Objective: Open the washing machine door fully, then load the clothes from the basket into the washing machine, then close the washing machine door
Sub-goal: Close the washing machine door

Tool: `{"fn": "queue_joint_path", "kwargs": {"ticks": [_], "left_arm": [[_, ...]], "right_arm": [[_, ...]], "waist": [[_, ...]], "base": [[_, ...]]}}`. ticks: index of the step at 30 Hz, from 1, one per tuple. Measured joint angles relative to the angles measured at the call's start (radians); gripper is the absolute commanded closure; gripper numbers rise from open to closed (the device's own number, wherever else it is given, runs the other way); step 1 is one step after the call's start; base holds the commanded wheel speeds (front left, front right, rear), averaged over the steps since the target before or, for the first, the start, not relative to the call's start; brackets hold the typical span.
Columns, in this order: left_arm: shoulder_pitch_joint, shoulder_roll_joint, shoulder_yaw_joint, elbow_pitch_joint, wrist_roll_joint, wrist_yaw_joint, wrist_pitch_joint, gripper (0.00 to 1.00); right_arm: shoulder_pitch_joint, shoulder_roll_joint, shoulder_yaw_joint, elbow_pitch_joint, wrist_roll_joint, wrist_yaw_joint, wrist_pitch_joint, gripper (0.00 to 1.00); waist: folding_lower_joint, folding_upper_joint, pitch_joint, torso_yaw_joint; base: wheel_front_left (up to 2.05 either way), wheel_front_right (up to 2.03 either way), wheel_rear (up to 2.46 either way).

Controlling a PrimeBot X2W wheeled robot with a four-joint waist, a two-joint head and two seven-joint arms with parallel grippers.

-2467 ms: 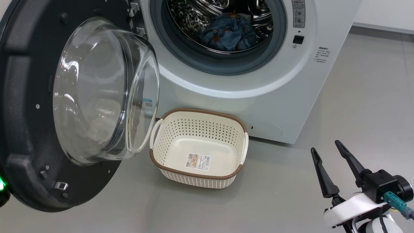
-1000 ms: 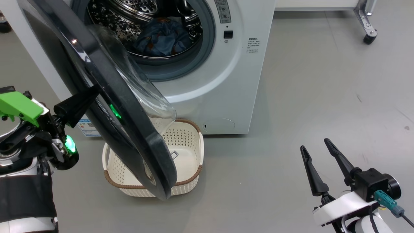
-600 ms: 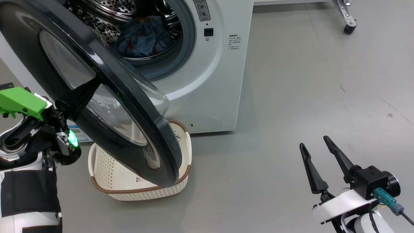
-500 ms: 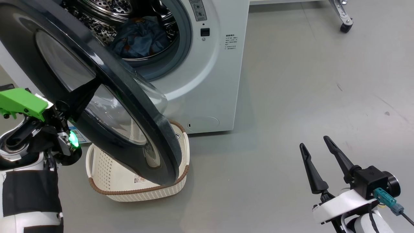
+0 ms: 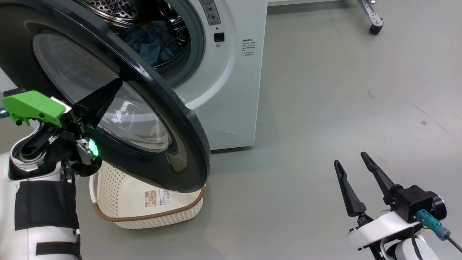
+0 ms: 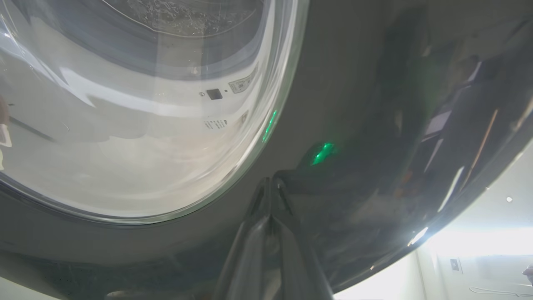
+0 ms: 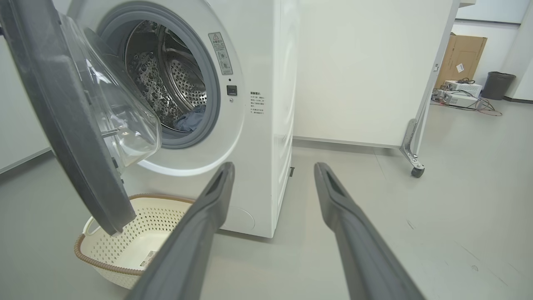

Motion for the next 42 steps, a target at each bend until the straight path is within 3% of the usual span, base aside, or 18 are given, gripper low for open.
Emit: {"fn": "queue_joint_path", "kwargs": {"ticks": [16, 23, 27, 28, 30, 32, 33, 42], "left_arm": [[-0.024, -0.009, -0.011, 0.072, -0.001, -0.044, -0.048, 1.00], [-0.029, -0.014, -0.025, 0.089, 0.008, -0.091, -0.077, 1.00], [-0.028, -0.013, -0.056, 0.088, 0.071, -0.130, -0.103, 1.00], [-0.025, -0.013, -0.063, 0.086, 0.093, -0.135, -0.112, 0.96], [-0.019, -0.014, -0.070, 0.082, 0.120, -0.150, -0.133, 0.72], [0.000, -0.007, -0.079, 0.071, 0.170, -0.167, -0.180, 0.54], [0.009, -0.003, -0.083, 0.066, 0.191, -0.172, -0.201, 0.03], [0.102, 0.054, -0.172, 0.020, 0.431, -0.202, -0.367, 0.00]], "right_arm": [[0.000, -0.001, 0.005, 0.000, 0.000, 0.000, 0.000, 0.00], [0.000, -0.001, 0.004, 0.001, 0.000, 0.000, 0.000, 0.00], [0.002, -0.002, -0.019, 0.001, 0.001, 0.000, 0.000, 0.00], [0.003, -0.003, -0.025, 0.001, 0.002, 0.000, 0.000, 0.00], [0.009, -0.003, -0.034, 0.001, 0.002, 0.000, 0.000, 0.00], [0.020, -0.003, -0.045, 0.001, 0.002, 0.000, 0.000, 0.00], [0.027, -0.003, -0.048, 0.001, 0.002, 0.000, 0.000, 0.00], [0.035, -0.004, -0.063, -0.005, 0.002, 0.000, 0.000, 0.00]], "waist": [[0.0000, 0.0000, -0.002, -0.004], [0.0000, 0.0000, -0.008, 0.002], [0.0000, 0.0000, -0.015, 0.009], [0.0000, 0.0000, -0.017, 0.012], [0.0000, 0.0000, -0.020, 0.019], [0.0000, 0.0000, -0.023, 0.032], [0.0000, 0.0000, -0.023, 0.036], [0.0000, 0.0000, -0.027, 0.081]], "base": [[0.00, 0.00, 0.00], [0.00, 0.00, 0.00], [0.00, 0.00, 0.00], [0.00, 0.00, 0.00], [0.00, 0.00, 0.00], [0.00, 0.00, 0.00], [0.00, 0.00, 0.00], [0.00, 0.00, 0.00]]}}
